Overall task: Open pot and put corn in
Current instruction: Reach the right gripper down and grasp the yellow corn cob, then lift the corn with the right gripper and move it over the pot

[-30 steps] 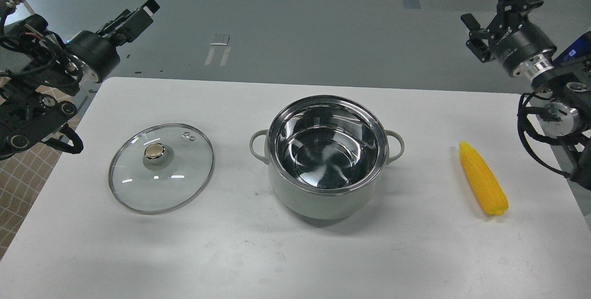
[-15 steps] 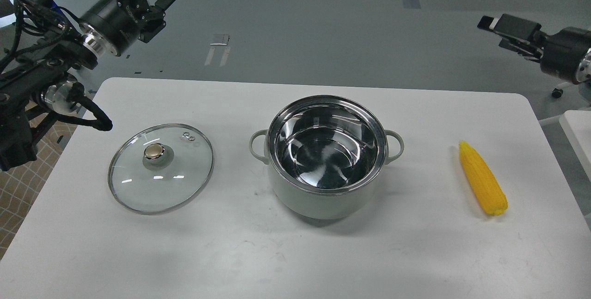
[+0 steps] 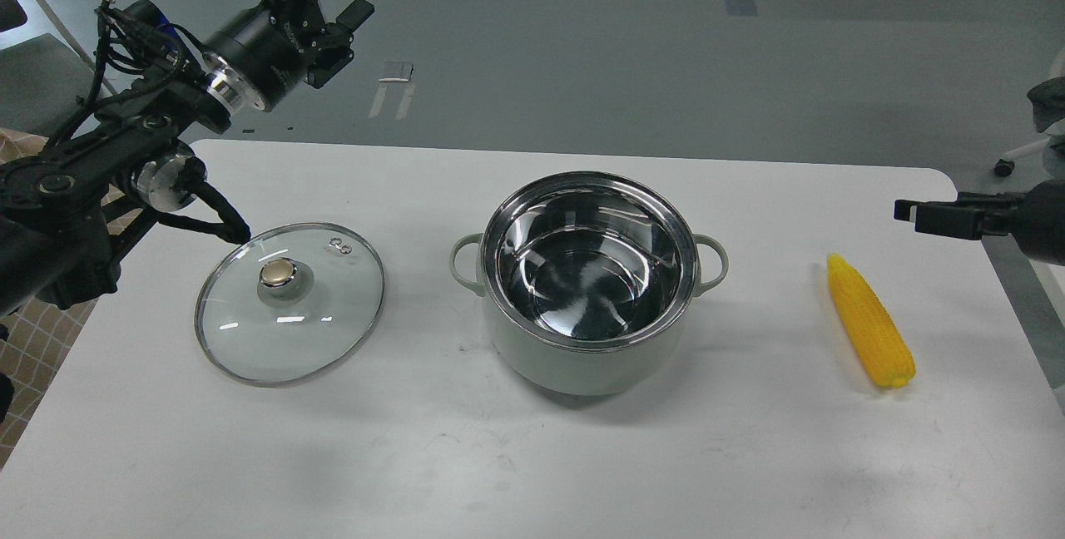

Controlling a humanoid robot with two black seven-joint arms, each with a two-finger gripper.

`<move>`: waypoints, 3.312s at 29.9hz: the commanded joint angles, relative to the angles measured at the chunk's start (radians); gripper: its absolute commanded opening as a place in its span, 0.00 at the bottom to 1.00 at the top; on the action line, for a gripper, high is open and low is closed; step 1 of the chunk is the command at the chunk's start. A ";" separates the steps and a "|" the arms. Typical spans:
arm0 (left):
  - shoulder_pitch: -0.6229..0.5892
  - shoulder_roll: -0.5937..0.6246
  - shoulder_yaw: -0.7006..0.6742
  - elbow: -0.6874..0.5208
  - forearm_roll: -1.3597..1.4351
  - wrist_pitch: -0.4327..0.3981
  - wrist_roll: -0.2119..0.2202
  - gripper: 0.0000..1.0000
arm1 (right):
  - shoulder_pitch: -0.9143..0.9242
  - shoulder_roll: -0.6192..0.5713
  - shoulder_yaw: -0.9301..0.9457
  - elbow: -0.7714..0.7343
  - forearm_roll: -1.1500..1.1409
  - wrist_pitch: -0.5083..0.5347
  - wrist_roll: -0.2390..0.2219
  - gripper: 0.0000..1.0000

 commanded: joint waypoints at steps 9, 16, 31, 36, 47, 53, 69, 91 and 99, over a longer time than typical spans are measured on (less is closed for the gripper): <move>0.002 -0.001 0.000 -0.029 0.002 0.003 0.000 0.97 | -0.116 0.085 0.001 -0.061 0.000 -0.032 0.000 1.00; 0.003 0.008 -0.001 -0.050 0.002 0.003 0.000 0.98 | -0.163 0.193 0.000 -0.153 0.000 -0.034 0.000 1.00; 0.006 0.008 -0.003 -0.050 0.003 0.003 0.000 0.98 | -0.185 0.249 -0.006 -0.207 -0.012 -0.035 0.000 0.68; 0.011 0.008 -0.003 -0.050 0.002 0.003 0.000 0.98 | -0.186 0.247 -0.006 -0.207 -0.013 -0.035 0.000 0.42; 0.011 0.008 -0.003 -0.050 0.002 0.003 0.000 0.98 | -0.157 0.238 0.000 -0.166 -0.012 -0.066 0.000 0.18; 0.009 0.007 -0.003 -0.050 0.002 0.003 0.000 0.98 | -0.082 0.186 0.006 -0.097 -0.009 -0.086 0.000 0.16; 0.003 -0.001 -0.003 -0.050 0.002 0.003 0.000 0.98 | 0.368 0.232 -0.110 0.095 0.004 -0.035 0.000 0.19; 0.002 -0.002 -0.001 -0.064 0.002 0.003 0.000 0.98 | 0.451 0.577 -0.342 0.098 0.010 -0.037 0.000 0.19; 0.002 0.004 -0.003 -0.064 0.002 0.003 0.000 0.98 | 0.415 0.674 -0.351 0.022 0.010 -0.038 0.000 0.21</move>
